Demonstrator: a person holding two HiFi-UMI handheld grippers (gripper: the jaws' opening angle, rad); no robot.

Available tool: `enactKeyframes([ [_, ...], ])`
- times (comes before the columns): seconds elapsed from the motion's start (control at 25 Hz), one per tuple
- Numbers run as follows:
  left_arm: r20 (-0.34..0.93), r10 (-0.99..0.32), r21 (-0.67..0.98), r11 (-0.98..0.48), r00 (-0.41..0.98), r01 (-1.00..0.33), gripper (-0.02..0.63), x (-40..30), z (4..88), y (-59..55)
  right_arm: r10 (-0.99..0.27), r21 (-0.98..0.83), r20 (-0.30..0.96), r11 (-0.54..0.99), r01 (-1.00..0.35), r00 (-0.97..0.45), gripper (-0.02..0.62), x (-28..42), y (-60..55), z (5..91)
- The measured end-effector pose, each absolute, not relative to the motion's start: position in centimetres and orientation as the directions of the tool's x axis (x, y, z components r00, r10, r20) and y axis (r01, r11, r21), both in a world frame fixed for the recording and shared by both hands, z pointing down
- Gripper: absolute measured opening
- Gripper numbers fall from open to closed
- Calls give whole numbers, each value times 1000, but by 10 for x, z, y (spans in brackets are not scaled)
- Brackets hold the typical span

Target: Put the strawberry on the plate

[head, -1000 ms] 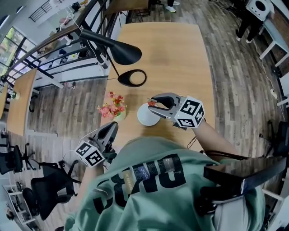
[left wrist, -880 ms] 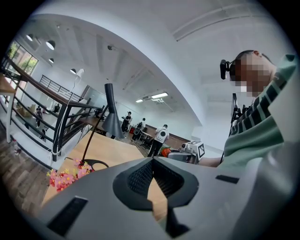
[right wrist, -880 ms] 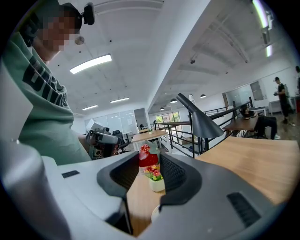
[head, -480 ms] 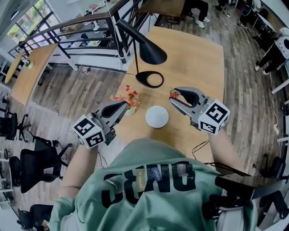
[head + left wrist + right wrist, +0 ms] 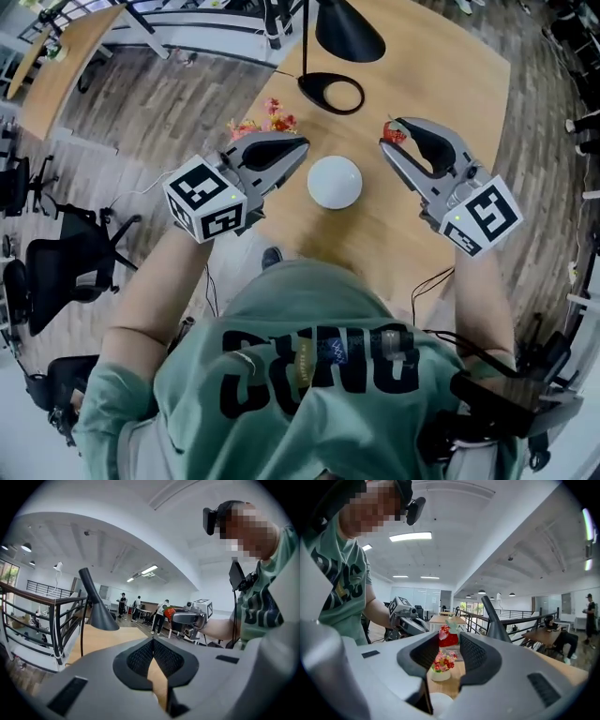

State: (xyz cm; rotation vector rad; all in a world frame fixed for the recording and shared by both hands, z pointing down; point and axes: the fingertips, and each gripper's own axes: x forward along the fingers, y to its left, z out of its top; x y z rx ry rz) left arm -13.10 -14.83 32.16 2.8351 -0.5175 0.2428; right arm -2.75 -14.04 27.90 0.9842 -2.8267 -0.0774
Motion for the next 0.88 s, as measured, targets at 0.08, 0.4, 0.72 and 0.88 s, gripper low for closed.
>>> enactKeyframes([
  [0.08,237,-324,224,-899,916,-376,5,-127,343,-153,-614,81,141,789,-610,-776,143,-32,-148,298],
  [0.4,366,-301,282,-866,881,-413,5,-114,433,-150,-582,-20,232,798,-602,-780,143,-39,-157,392],
  [0.72,429,-292,327,-831,855,-449,5,-120,490,-153,-540,-59,353,802,-594,-764,143,-52,-158,474],
  [0.88,452,-309,323,-818,837,-477,5,-124,518,-156,-511,-74,416,806,-588,-752,143,-60,-160,514],
])
